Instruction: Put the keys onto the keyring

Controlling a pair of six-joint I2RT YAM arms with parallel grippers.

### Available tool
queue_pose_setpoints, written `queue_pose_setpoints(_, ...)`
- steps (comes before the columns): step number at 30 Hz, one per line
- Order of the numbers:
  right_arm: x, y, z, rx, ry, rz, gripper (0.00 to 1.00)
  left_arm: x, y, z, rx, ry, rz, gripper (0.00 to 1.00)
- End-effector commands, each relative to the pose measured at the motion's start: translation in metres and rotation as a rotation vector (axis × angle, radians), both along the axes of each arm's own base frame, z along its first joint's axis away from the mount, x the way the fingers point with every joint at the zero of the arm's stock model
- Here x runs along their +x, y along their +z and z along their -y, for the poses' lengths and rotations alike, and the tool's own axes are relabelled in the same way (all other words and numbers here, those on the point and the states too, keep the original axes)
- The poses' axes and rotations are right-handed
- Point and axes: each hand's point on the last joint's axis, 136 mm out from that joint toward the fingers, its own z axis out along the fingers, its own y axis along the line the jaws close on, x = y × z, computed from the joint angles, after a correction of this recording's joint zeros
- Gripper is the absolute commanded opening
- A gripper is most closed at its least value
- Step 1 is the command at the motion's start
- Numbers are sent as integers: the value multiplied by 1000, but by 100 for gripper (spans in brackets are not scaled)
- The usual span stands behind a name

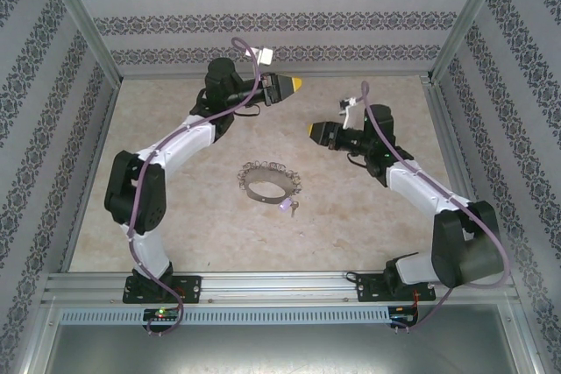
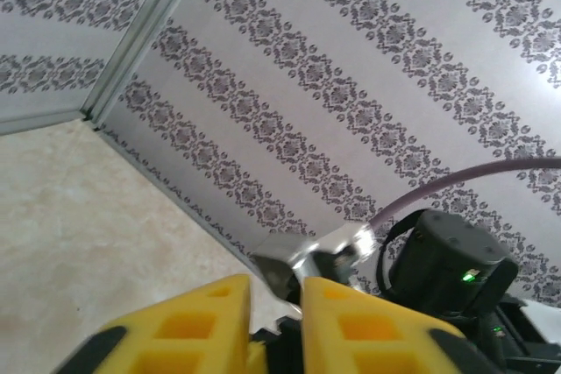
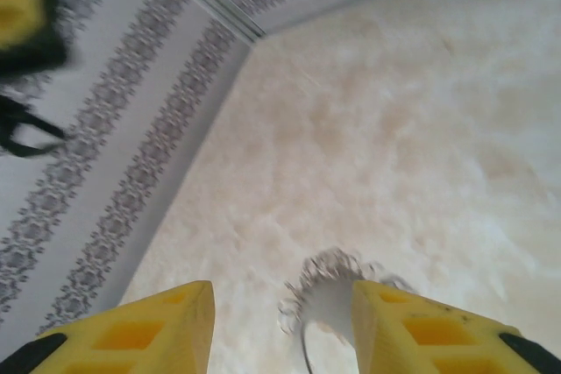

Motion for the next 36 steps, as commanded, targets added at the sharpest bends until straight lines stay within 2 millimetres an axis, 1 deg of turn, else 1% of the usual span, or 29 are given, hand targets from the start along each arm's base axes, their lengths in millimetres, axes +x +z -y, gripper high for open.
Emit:
queue_pose_setpoints(1, -19, -53, -11, -89, 7, -135, 46, -12, -5, -10, 76, 53, 37, 31)
queue_pose_setpoints(4, -37, -88, -21, -126, 15, -232, 47, -17, -26, -19, 124, 94, 0, 35)
queue_pose_setpoints(8, -60, -121, -28, -170, 23, -333, 49, -24, -55, -31, 201, 152, -51, 39)
queue_pose_setpoints(12, -79, -144, -28, -212, 24, -401, 52, -35, -79, -41, 265, 185, -85, 42)
queue_pose_setpoints(15, -86, -154, -31, -209, 24, -437, 54, -43, -93, -46, 290, 195, -115, 44)
queue_pose_setpoints(17, -88, -159, -34, -220, 32, -447, 54, -46, -100, -48, 303, 200, -132, 44)
queue_pose_setpoints(19, -84, -162, -37, -222, 32, -457, 54, -50, -104, -49, 309, 202, -139, 45)
queue_pose_setpoints(22, -76, -166, -41, -226, 29, -462, 54, -54, -108, -49, 320, 203, -146, 45)
queue_pose_setpoints(26, -62, -173, -46, -235, 20, -467, 51, -56, -114, -47, 333, 193, -155, 46)
queue_pose_setpoints(29, -53, -178, -50, -239, 12, -465, 46, -55, -118, -45, 335, 190, -159, 46)
queue_pose_setpoints(30, -50, -179, -50, -241, 8, -467, 42, -55, -118, -44, 332, 187, -158, 46)
queue_pose_setpoints(34, -37, -177, -53, -224, 3, -463, 14, -51, -121, -41, 331, 181, -164, 47)
queue_pose_setpoints(36, -32, -173, -53, -213, 3, -455, 5, -50, -121, -39, 327, 178, -164, 47)
